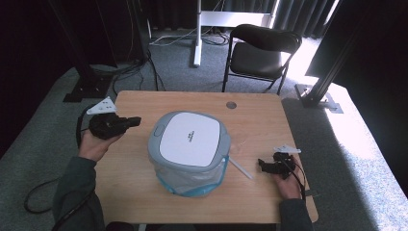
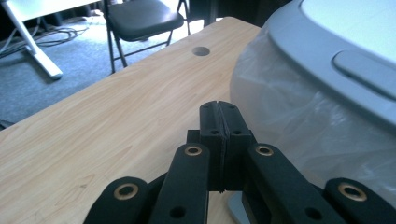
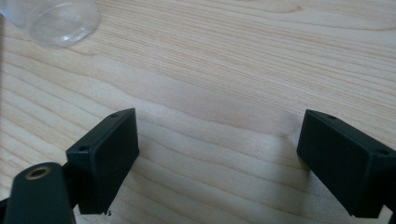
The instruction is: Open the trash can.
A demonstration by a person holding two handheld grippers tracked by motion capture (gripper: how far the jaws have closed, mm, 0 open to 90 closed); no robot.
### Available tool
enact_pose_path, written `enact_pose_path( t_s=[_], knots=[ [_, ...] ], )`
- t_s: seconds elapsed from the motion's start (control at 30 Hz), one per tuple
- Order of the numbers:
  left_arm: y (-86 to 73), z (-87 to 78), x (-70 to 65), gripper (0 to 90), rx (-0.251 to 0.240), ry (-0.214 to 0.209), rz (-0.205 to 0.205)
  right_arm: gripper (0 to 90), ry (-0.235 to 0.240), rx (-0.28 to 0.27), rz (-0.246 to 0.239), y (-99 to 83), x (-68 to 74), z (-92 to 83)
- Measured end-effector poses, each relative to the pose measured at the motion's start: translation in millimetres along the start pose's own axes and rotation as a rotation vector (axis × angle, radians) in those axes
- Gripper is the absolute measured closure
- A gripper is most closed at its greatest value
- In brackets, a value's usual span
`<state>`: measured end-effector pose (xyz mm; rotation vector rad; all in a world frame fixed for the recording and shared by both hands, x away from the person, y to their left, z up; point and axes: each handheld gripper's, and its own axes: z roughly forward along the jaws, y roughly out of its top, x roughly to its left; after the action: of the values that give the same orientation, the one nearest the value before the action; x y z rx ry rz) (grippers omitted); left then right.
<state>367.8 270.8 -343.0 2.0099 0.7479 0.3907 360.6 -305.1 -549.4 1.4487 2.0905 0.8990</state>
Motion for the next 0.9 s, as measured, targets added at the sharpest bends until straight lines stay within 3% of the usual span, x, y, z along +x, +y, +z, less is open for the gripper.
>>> enact_pose_path(
  t_s=[0.1, 0.3, 0.57, 0.87, 0.9],
  knots=[
    [4.3, -0.7, -0.4, 89.4, 0.006, -0.013, 0.008, 11.8, 0.0, -0.001, 0.001, 0.0, 0.1, 0.0],
    [14.1, -9.3, -4.7, 89.4, -0.037, -0.06, 0.016, 11.8, 0.0, -0.001, 0.0, 0.0, 0.0, 0.0],
    [24.6, -15.6, -10.6, 89.5, -0.05, -0.075, 0.035, 11.8, 0.0, -0.001, 0.0, 0.0, 0.0, 0.0],
    [32.9, -8.6, -22.5, 89.5, -0.049, -0.116, 0.061, 11.8, 0.0, 0.0, 0.0, 0.0, 0.0, 0.0],
    [33.1, -5.4, -26.2, 89.4, -0.051, -0.135, 0.063, 11.8, 0.0, -0.001, 0.001, 0.0, 0.0, 0.0]
  ],
)
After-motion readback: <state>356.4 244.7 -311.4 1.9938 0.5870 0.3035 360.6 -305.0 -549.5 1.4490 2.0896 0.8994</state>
